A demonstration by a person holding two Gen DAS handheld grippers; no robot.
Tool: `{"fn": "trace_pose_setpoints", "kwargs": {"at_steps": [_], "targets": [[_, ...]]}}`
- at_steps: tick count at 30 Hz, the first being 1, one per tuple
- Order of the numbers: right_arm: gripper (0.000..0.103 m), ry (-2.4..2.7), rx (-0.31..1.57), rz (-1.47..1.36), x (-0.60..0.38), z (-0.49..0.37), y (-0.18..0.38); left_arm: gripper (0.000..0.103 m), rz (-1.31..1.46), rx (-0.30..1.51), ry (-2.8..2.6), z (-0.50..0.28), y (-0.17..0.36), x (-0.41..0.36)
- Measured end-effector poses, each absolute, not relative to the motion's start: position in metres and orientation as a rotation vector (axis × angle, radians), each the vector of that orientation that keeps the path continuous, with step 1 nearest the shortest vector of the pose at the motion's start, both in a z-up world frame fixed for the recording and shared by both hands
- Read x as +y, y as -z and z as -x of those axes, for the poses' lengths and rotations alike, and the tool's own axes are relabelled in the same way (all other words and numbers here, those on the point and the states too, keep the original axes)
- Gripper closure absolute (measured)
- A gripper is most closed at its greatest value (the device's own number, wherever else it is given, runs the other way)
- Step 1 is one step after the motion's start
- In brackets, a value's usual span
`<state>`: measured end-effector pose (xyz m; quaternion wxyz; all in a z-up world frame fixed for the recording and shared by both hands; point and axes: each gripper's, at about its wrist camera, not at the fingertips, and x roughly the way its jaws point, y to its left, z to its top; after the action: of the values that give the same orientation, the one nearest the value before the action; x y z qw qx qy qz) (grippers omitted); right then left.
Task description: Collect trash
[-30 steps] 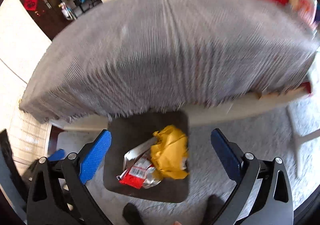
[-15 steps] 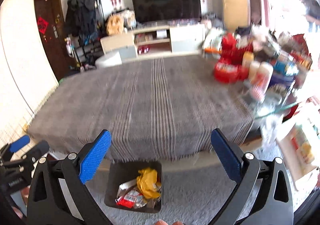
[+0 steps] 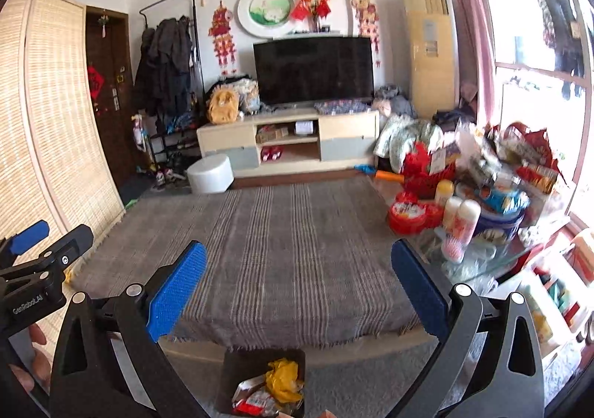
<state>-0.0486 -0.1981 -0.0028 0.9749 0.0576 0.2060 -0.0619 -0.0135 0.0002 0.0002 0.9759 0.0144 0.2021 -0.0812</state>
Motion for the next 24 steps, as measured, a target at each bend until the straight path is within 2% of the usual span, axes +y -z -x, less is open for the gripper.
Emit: {"fn": "trace_pose_setpoints", "kwargs": {"at_steps": [8,24], "targets": [[0.003,0.171,0.347,-0.084,-0.194,0.047,-0.022,0.008,-0.003,0.354,0.129,0.009,-0.013,0.005],[0.003,0.200,0.382,-0.044,-0.178,0.037,-0.003,0.008,-0.008,0.406,0.064,0.002,0.004,0.010]]}}
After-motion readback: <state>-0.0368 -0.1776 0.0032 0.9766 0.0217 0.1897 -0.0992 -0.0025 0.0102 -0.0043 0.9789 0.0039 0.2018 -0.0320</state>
